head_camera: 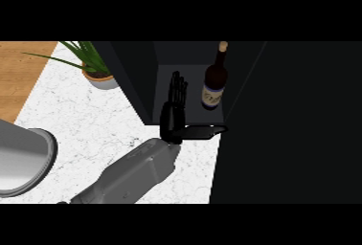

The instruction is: Pick up the wine, place it into the cabinet and close the cabinet

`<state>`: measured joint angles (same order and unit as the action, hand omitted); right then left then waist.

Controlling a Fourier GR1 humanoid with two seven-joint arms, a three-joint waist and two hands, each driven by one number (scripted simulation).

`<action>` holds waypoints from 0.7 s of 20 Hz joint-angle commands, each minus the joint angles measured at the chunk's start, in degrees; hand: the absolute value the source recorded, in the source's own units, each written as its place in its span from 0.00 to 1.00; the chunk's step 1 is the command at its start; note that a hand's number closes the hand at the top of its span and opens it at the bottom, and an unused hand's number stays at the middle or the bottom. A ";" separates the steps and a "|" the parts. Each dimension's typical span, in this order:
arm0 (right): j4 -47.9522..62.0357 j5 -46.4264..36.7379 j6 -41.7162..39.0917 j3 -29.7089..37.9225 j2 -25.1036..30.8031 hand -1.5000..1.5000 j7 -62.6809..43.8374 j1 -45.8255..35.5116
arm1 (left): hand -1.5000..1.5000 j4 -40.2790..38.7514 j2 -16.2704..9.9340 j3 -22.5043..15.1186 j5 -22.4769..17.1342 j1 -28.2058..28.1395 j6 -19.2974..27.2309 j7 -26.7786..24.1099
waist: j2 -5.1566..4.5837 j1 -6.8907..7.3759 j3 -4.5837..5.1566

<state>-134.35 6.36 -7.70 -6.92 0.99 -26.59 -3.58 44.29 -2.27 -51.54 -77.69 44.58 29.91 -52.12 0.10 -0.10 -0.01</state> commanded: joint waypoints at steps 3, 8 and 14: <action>-0.02 4.96 -0.98 4.66 2.03 0.00 -1.84 -1.52 | 0.00 8.52 -2.59 0.97 7.33 -7.27 -0.24 0.94 | -0.01 0.21 0.00; 1.82 0.74 0.55 2.23 0.96 0.00 -1.45 -3.08 | 0.00 20.23 -10.68 -0.28 11.01 -10.64 -1.98 5.93 | 0.06 0.67 0.00; -1.55 1.32 0.73 4.34 2.17 0.00 -2.84 -2.49 | 0.00 36.25 -17.32 -0.76 16.43 -17.50 1.79 9.51 | 0.14 0.67 -0.01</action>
<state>-135.90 6.38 -7.33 -4.91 2.23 -27.88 -4.10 70.08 -14.69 -52.08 -63.89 30.78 29.94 -45.63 0.19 0.35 -0.01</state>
